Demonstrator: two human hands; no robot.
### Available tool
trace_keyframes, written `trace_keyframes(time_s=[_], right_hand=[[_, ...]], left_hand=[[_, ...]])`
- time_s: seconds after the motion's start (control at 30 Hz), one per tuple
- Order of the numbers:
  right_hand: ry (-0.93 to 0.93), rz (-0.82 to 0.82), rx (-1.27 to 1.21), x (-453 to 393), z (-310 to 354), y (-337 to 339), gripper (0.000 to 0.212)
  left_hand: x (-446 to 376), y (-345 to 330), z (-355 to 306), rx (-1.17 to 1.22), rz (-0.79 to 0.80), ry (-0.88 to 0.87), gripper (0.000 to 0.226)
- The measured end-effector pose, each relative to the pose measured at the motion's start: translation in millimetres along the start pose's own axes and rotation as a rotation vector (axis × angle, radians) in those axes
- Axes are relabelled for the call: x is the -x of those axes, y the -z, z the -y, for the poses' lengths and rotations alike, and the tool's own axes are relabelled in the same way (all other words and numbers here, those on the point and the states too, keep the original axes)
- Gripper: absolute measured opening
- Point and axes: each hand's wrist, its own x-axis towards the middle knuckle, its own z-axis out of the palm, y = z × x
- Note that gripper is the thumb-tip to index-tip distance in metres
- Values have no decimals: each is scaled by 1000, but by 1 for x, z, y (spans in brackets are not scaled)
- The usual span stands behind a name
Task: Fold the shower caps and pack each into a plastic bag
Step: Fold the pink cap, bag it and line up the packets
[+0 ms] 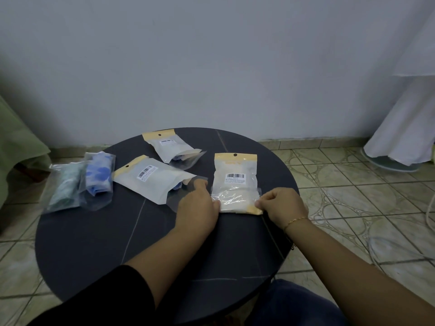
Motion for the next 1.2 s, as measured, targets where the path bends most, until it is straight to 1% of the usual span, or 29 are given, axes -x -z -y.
trace_keyframes(time_s=[0.1, 0.13, 0.17, 0.2, 0.23, 0.27, 0.3, 0.33, 0.37, 0.4, 0.47, 0.57, 0.7, 0.73, 0.8, 0.87, 0.9, 0.97, 1.0, 1.03, 1.1, 1.17, 1.2], right_hand=[[99, -78, 185, 6, 4, -4, 13], [172, -134, 281, 10, 4, -7, 14], [275, -220, 360, 12, 3, -12, 22], [398, -274, 418, 14, 2, -17, 34], [523, -296, 426, 17, 1, -22, 44], [629, -275, 450, 18, 1, -25, 50], [669, -174, 506, 19, 2, -27, 55], [664, -63, 565, 19, 2, -27, 58], [605, 82, 605, 18, 1, -27, 61], [555, 180, 631, 18, 0, -25, 62], [512, 256, 631, 15, 0, -23, 66], [456, 313, 539, 18, 3, -22, 66], [452, 261, 440, 20, 0, -28, 67], [453, 238, 407, 20, -1, -29, 68], [442, 199, 332, 20, -3, -31, 75], [436, 149, 264, 22, -2, -32, 80], [433, 106, 216, 23, 0, -33, 75], [406, -13, 37, 24, 6, -31, 52], [373, -78, -92, 23, 12, -29, 42], [324, -138, -227, 20, 16, -29, 36], [167, -199, -464, 12, 24, -27, 33], [8, -170, -676, 4, 25, -28, 32], [-50, -136, -762, 2, 25, -29, 34]], left_hand=[[0, -1, 4, -141, -49, -91, 45], [1, -1, 6, -146, -81, -169, 43], [0, -5, 10, -149, -104, -275, 41], [-1, -8, 12, -149, -126, -397, 42], [-3, -12, 15, -156, -121, -515, 44], [-3, -13, 15, -174, -60, -608, 47], [-3, -12, 12, -199, 43, -642, 51], [-3, -11, 10, -231, 125, -633, 53], [-5, -10, 10, -263, 212, -585, 55], [-7, -9, 10, -315, 265, -536, 57], [-8, -9, 8, -419, 284, -488, 58], [-5, -7, 4, -450, 232, -411, 54], [-5, -13, 4, -484, 108, -341, 49], [-5, -15, 5, -458, 76, -299, 50], [-4, -11, 1, -343, 21, -190, 55], [-3, -4, -9, -160, -24, -156, 60], [-2, 1, -15, -21, -37, -159, 61], [1, 11, -31, 324, -44, -176, 61], [2, 14, -40, 461, -26, -182, 59], [2, 15, -46, 542, 3, -190, 56], [1, 11, -51, 591, 47, -218, 47], [-1, 4, -48, 551, 115, -251, 41], [-1, 0, -44, 482, 154, -267, 42]])
